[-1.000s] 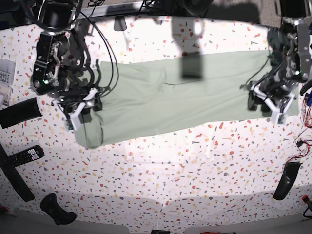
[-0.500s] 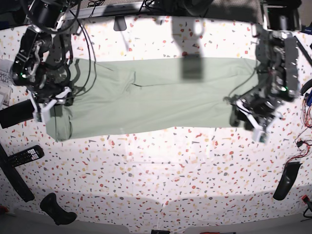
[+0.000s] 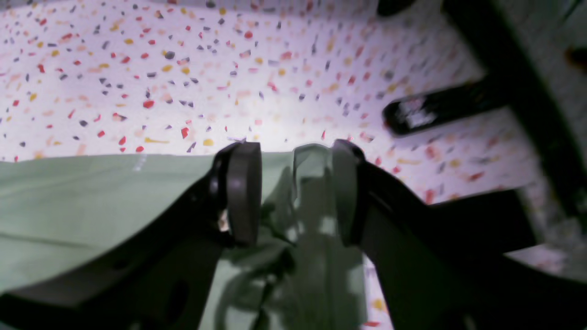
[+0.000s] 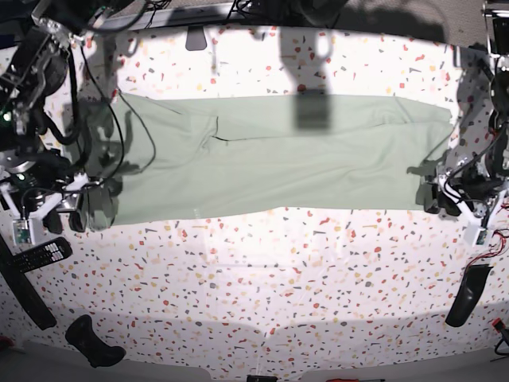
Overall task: Fold the T-shirt properly
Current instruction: 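Grasp the shirt end with the left gripper and stretch it straight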
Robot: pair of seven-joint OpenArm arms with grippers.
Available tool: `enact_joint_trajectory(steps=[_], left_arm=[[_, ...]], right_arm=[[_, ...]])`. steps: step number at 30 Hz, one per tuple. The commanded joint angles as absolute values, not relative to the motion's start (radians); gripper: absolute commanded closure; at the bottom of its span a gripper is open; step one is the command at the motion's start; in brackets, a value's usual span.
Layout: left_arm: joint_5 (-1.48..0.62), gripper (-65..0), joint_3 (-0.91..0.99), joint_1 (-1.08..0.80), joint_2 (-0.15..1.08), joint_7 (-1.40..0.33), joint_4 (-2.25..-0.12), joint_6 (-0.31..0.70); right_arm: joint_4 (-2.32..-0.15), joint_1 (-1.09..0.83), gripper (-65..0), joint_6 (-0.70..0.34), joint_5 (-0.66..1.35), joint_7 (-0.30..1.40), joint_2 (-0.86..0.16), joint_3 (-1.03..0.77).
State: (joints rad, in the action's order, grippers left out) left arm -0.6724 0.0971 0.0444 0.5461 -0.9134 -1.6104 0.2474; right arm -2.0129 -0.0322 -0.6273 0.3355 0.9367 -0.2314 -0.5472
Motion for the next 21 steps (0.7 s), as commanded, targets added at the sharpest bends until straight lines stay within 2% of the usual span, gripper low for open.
enact_joint_trajectory(steps=[1, 6, 10, 12, 16, 21], left_arm=[[-0.704, -27.1, 0.104, 0.067, 0.560, -0.890, -1.627, 0.283], [-0.820, -27.1, 0.104, 0.067, 0.560, -0.889, -1.627, 0.399], [-0.738, -27.1, 0.104, 0.067, 0.577, -0.878, -1.613, 0.391], [-0.715, -27.1, 0.104, 0.068, 0.606, -0.849, -1.570, 0.354], [-0.802, -27.1, 0.104, 0.073, 0.672, -0.845, -1.398, 0.350], [-1.024, -27.1, 0.104, 0.133, 0.693, -0.934, -1.109, 0.476]], right_arm=[[-2.058, -0.044, -24.6, -0.643, 0.379, 0.914, -0.243, -0.551], [-2.161, -0.183, -24.6, -0.694, 0.517, 0.908, -0.196, -0.548], [-2.201, -0.311, -24.6, -0.698, 0.520, 0.889, -0.113, -0.548], [-2.214, -0.383, -24.6, -0.698, 0.521, 0.868, -0.080, -0.548], [-2.263, -0.496, -24.6, -0.698, 0.568, 0.854, -0.061, -0.548], [-2.342, -0.535, -24.6, -0.698, 0.584, 0.894, -0.061, -0.548]])
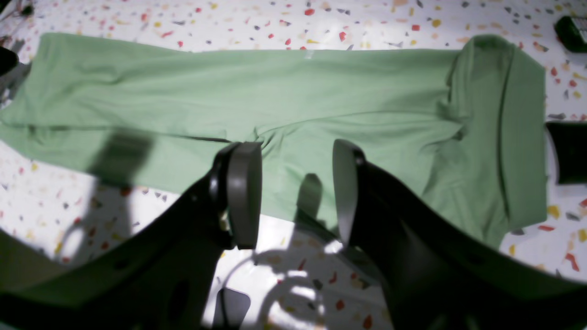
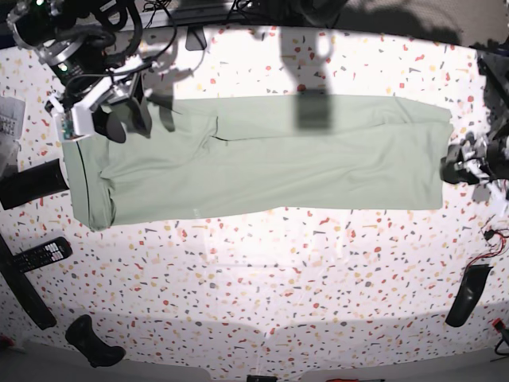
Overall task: Fold the T-shirt properly
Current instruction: 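Grasp the shirt end with the left gripper and stretch it straight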
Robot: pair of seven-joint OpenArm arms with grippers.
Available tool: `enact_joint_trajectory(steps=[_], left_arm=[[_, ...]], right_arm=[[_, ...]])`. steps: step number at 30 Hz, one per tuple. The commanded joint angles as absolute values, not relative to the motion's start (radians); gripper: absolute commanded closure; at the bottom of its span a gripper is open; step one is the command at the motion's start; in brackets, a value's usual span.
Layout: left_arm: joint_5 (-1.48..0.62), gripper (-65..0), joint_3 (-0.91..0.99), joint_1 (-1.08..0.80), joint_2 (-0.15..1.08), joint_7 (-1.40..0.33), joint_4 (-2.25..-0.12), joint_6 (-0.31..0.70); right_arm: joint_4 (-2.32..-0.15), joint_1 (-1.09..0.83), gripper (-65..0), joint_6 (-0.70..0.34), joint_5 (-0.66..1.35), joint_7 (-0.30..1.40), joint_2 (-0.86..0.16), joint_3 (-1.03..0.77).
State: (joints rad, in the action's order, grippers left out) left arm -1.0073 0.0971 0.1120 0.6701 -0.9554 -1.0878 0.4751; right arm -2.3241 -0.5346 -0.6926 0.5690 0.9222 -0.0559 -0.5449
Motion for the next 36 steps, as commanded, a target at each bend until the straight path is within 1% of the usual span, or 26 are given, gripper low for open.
enact_joint_trajectory(steps=[1, 3, 6, 11, 16, 18, 21, 27, 36], left_arm=[[-1.074, -27.1, 0.104, 0.149, 0.693, -0.956, -1.051, 0.513], [-1.143, -27.1, 0.104, 0.176, 0.694, -0.981, -0.941, 0.570], [-1.150, -27.1, 0.104, 0.195, 0.698, -0.982, -0.810, 0.634], [-1.154, -27.1, 0.104, 0.185, 0.695, -0.984, -0.708, 0.698], [-1.163, -27.1, 0.104, 0.150, 0.690, -1.022, -0.732, 0.698], [-1.208, -27.1, 0.104, 0.134, 0.691, -1.049, -0.762, 0.698], [-1.269, -27.1, 0.104, 0.113, 0.690, -1.080, -0.833, 0.698], [-1.254, -27.0, 0.104, 0.077, 0.684, -1.074, -0.982, 0.698], [-1.231, -26.3, 0.104, 0.069, 0.641, -1.076, -0.995, 0.698]], right_arm=[[-2.356, -0.535, -24.6, -0.698, 0.585, 0.904, -0.060, -0.548], [-2.356, -0.535, -24.6, -0.698, 0.584, 0.913, -0.061, -0.548], [-2.356, -0.535, -24.6, -0.698, 0.588, 0.921, -0.061, -0.548], [-2.356, -0.534, -24.6, -0.698, 0.588, 0.927, -0.061, -0.548], [-2.356, -0.534, -24.6, -0.698, 0.588, 0.925, -0.061, -0.548], [-2.356, -0.533, -24.6, -0.698, 0.588, 0.925, -0.061, -0.548], [-2.356, -0.532, -24.6, -0.698, 0.588, 0.924, -0.061, -0.548], [-2.356, -0.532, -24.6, -0.698, 0.588, 0.925, -0.061, -0.548], [-2.356, -0.532, -24.6, -0.698, 0.588, 0.925, -0.061, -0.548]])
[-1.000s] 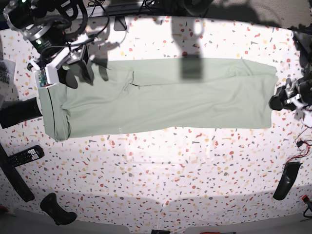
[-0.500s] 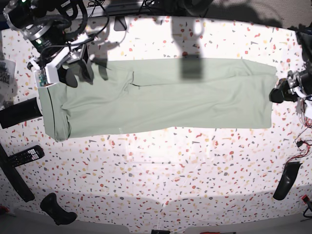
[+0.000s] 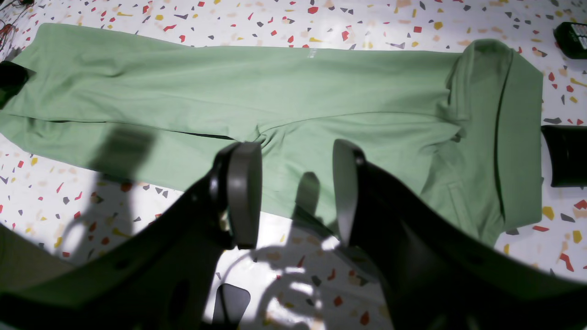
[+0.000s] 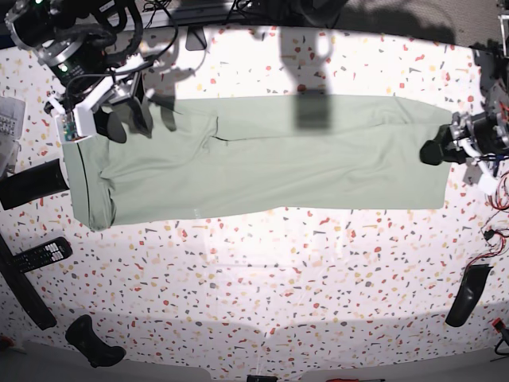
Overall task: Fold the T-shirt properly
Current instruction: 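Grasp the shirt end with the left gripper and stretch it straight, then lift the shirt end with the left gripper and fold it toward the middle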
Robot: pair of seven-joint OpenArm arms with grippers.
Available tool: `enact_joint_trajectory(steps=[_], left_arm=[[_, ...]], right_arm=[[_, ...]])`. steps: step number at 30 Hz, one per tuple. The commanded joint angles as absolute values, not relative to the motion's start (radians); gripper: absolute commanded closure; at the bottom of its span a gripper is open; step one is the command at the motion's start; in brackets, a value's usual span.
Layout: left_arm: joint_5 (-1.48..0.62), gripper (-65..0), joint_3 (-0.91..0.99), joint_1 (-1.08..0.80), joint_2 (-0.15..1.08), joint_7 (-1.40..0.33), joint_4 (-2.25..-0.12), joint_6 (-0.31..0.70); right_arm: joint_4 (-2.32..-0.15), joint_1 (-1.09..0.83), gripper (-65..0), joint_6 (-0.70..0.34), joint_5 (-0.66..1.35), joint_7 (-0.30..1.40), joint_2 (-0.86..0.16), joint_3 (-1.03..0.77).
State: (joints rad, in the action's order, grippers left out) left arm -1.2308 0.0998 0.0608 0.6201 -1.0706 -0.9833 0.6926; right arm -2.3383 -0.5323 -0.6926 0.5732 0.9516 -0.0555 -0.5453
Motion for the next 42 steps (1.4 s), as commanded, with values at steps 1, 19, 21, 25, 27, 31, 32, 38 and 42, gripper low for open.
enact_joint_trajectory(steps=[1, 19, 21, 25, 27, 31, 32, 38, 42], left_arm=[[-1.232, -25.2, 0.104, 0.070, 0.644, -1.076, -0.995, 0.698], [-1.180, 0.0, 0.172, 0.112, 0.649, -1.063, -0.996, 0.698], [-1.155, 0.0, 0.225, 0.122, 0.649, -1.045, -0.995, 0.698], [-1.141, 0.0, 0.309, 0.121, 0.653, -1.050, -0.996, 0.698], [-1.158, 0.0, 0.320, 0.122, 0.660, -1.073, -0.996, 0.698], [-1.261, 0.0, 0.320, 0.121, 0.662, -1.141, -1.026, 0.698], [-1.278, 0.0, 0.320, 0.121, 0.659, -1.161, -1.045, 0.698], [-1.284, 0.0, 0.320, 0.109, 0.591, -1.239, -1.228, 0.698], [-1.283, 0.0, 0.319, 0.108, 0.501, -1.338, -1.375, 0.640]], right_arm=[[-2.356, -0.532, -24.6, -0.698, 0.588, 0.925, -0.061, -0.548], [-2.356, -0.532, -24.6, -0.698, 0.588, 0.925, -0.061, -0.548], [-2.356, -0.532, -24.6, -0.698, 0.588, 0.925, -0.061, -0.548], [-2.356, -0.532, -24.6, -0.698, 0.588, 0.925, -0.061, -0.548], [-2.356, -0.532, -24.6, -0.698, 0.588, 0.925, -0.061, -0.548], [-2.356, -0.532, -24.6, -0.698, 0.588, 0.925, -0.061, -0.548], [-2.356, -0.532, -24.6, -0.698, 0.588, 0.925, -0.061, -0.548], [-2.356, -0.532, -24.6, -0.698, 0.588, 0.925, -0.061, -0.548], [-2.356, -0.532, -24.6, -0.698, 0.588, 0.925, -0.061, -0.548]])
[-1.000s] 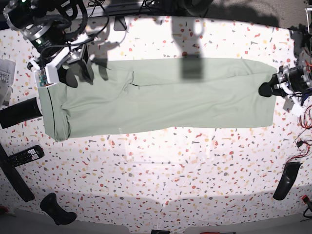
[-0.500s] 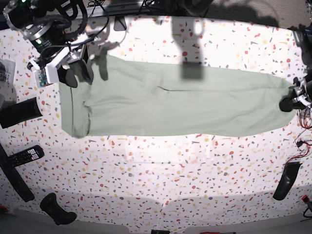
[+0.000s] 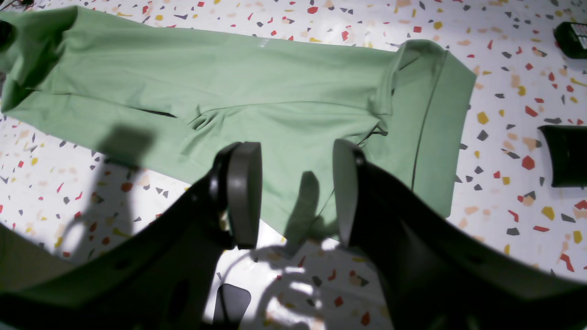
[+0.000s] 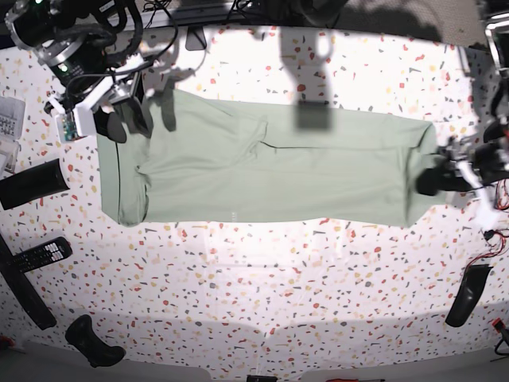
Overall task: Fold the T-shirt properly
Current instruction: 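Lift the shirt end with the left gripper and fold it toward the middle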
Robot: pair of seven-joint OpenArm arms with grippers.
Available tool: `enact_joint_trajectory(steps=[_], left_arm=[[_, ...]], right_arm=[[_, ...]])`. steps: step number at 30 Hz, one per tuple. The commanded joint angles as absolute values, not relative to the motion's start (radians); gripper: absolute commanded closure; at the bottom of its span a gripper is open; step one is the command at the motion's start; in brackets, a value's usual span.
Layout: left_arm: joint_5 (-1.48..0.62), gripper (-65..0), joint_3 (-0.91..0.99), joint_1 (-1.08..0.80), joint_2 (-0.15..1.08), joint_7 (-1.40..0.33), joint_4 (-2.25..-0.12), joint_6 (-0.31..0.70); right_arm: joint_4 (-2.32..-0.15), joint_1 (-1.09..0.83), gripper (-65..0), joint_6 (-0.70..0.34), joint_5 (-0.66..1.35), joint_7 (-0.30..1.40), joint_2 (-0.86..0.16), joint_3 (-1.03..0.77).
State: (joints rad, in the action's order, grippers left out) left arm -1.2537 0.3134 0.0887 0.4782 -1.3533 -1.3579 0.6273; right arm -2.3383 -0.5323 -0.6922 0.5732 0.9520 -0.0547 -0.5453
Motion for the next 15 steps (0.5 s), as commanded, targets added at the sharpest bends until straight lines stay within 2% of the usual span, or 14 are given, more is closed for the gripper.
enact_joint_trajectory(steps=[1, 6, 15], left_arm=[[-1.283, 0.0, 0.319, 0.108, 0.479, -1.356, -1.411, 0.631], [-1.139, 0.0, 0.319, 0.102, 0.376, -1.319, -1.516, 0.631], [-1.037, 0.0, 0.319, 0.097, 0.213, -1.316, -1.518, 0.628]], right_arm=[[-2.356, -0.532, -24.6, -0.698, 0.588, 0.925, -0.061, -0.548], [-2.356, -0.532, -24.6, -0.698, 0.588, 0.925, -0.061, -0.548], [-2.356, -0.532, -24.6, -0.698, 0.588, 0.925, -0.061, -0.548]])
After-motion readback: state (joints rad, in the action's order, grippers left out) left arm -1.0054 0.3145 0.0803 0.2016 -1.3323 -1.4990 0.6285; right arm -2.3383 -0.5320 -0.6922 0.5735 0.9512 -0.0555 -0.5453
